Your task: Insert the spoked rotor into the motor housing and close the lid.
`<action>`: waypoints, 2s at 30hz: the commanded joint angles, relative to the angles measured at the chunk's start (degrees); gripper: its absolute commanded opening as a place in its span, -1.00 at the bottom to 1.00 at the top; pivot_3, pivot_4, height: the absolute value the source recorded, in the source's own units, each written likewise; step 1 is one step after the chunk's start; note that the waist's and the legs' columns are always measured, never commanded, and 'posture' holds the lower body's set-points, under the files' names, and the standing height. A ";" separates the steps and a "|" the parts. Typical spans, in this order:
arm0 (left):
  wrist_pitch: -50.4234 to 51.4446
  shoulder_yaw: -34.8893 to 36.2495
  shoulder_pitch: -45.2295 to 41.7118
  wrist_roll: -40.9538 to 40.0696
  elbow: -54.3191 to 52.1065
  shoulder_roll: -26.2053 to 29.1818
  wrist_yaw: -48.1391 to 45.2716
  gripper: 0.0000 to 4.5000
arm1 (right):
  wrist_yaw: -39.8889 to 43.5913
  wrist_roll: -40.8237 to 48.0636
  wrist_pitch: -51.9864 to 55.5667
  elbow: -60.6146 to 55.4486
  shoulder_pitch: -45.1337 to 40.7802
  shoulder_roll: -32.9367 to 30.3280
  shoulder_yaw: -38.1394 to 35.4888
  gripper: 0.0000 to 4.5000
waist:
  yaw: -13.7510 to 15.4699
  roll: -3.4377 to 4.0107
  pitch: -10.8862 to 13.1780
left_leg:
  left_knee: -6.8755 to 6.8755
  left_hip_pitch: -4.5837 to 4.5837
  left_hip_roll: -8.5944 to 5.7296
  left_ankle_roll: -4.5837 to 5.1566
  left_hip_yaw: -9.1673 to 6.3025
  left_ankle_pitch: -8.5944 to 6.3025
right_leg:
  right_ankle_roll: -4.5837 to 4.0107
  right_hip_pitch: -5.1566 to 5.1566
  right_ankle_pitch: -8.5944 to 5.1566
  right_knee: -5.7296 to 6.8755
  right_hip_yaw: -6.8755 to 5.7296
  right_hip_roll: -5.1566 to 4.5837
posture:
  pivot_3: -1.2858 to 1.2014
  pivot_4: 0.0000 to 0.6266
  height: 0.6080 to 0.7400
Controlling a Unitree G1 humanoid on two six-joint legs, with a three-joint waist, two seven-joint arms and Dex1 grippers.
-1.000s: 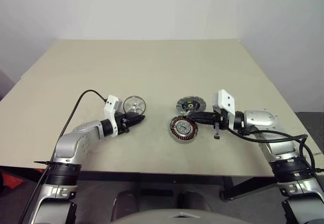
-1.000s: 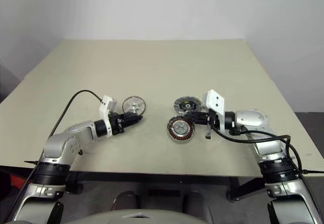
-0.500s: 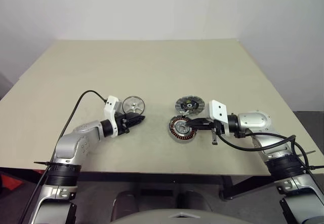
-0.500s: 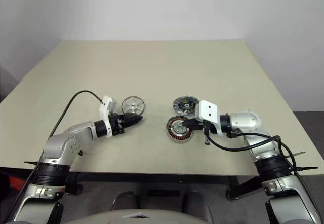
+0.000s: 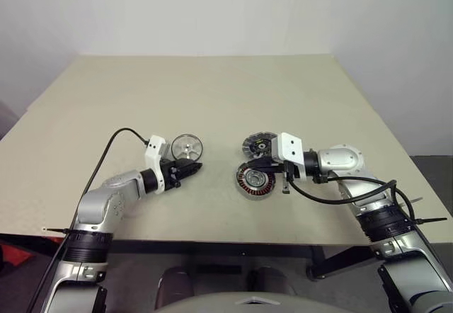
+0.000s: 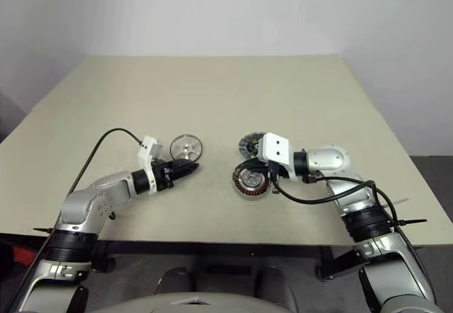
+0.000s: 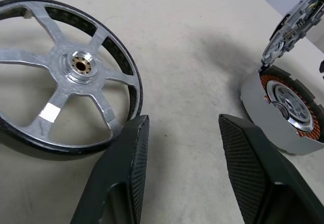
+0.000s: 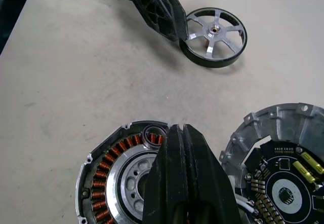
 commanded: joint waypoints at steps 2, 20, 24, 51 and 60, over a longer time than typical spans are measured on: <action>-0.01 1.19 -0.24 -0.90 -2.44 0.36 0.17 0.03 | -1.25 -1.54 1.46 -2.87 -2.40 0.79 1.49 -0.99 | -0.01 0.00 0.00 | 0.00 0.02 0.01 -0.01 0.00 0.00 | 0.00 0.00 0.00 0.03 0.00 0.01 | 0.03 -1.00 1.00; 6.60 -3.17 -5.45 -3.53 -4.93 5.31 -7.17 0.03 | -4.22 -1.10 13.89 -13.43 1.84 -4.15 -1.34 -0.99 | 0.18 -0.01 0.01 | 0.00 0.04 0.00 -0.03 0.00 0.02 | 0.00 0.00 0.00 0.05 0.04 0.01 | 0.03 -1.00 1.00; 7.52 -4.64 -10.62 -3.69 -3.38 5.84 -9.58 -0.05 | -6.77 -2.13 13.92 -13.65 3.71 -3.94 -1.65 -1.00 | 0.38 -0.01 0.01 | 0.00 0.05 -0.01 -0.08 0.00 0.06 | 0.00 0.00 0.00 0.12 0.04 0.00 | 0.03 -1.00 1.00; 9.24 -20.59 -29.65 4.39 14.94 2.98 -24.03 -0.98 | -19.53 -7.66 11.06 -7.89 7.03 -5.55 -6.13 -1.00 | 0.53 -0.02 0.02 | 0.00 0.06 -0.11 -0.29 -0.01 0.19 | 0.00 0.00 0.00 0.16 0.09 -0.04 | 0.03 -1.00 1.00; 7.43 -19.90 -30.23 6.33 18.24 -1.61 -23.78 -0.98 | -20.52 -8.25 10.66 -7.34 6.54 -5.36 -5.43 -1.00 | 0.64 -0.03 0.03 | -0.01 0.03 -0.13 -0.27 -0.01 0.19 | 0.00 0.00 0.00 0.14 0.09 -0.06 | 0.03 -1.00 1.00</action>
